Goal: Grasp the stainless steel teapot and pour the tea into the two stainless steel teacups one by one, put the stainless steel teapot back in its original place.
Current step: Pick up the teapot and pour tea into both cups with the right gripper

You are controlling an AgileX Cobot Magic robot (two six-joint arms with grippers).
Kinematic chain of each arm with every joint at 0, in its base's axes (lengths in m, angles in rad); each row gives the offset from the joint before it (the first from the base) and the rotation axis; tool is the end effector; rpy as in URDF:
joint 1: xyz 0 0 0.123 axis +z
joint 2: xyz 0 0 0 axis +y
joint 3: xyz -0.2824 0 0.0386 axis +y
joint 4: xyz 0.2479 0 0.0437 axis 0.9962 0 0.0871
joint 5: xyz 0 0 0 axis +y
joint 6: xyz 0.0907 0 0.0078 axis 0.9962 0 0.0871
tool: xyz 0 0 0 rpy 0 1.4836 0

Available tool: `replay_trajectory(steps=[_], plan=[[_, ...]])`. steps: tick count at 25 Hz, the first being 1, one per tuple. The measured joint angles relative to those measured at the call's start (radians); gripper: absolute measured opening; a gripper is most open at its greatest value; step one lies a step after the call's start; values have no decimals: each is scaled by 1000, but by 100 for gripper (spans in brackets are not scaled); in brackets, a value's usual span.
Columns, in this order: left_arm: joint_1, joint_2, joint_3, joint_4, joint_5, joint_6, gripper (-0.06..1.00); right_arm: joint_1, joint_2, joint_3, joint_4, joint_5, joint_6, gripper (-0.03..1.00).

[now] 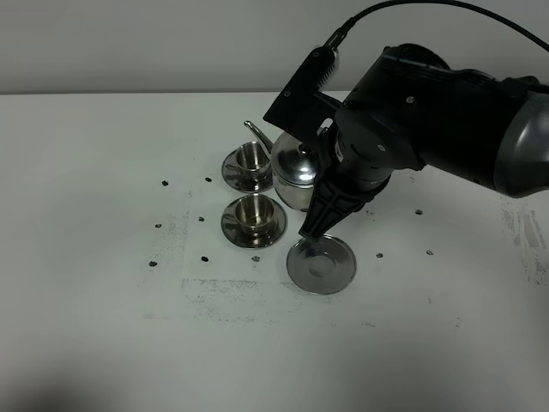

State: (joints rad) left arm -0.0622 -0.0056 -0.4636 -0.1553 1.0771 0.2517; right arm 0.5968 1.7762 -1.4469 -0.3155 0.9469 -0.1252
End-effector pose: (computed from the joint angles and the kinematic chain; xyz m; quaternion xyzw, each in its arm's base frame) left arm -0.0036 -0.0122 0.2665 0.1372 0.8517 -0.0299 0.5048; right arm 0.3262 0.1939 0.2718 -0.4042 0.8839 -0.0949 0.2155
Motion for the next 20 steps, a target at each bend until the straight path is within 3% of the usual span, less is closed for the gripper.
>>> replay_trajectory(steps=[9,20], plan=[[0,0,0,0,0,0,52,-55,18,-2,26,-117,-216,21],[0,0,0,0,0,0,52,-142,231,-209,-36,-100,-384,21]])
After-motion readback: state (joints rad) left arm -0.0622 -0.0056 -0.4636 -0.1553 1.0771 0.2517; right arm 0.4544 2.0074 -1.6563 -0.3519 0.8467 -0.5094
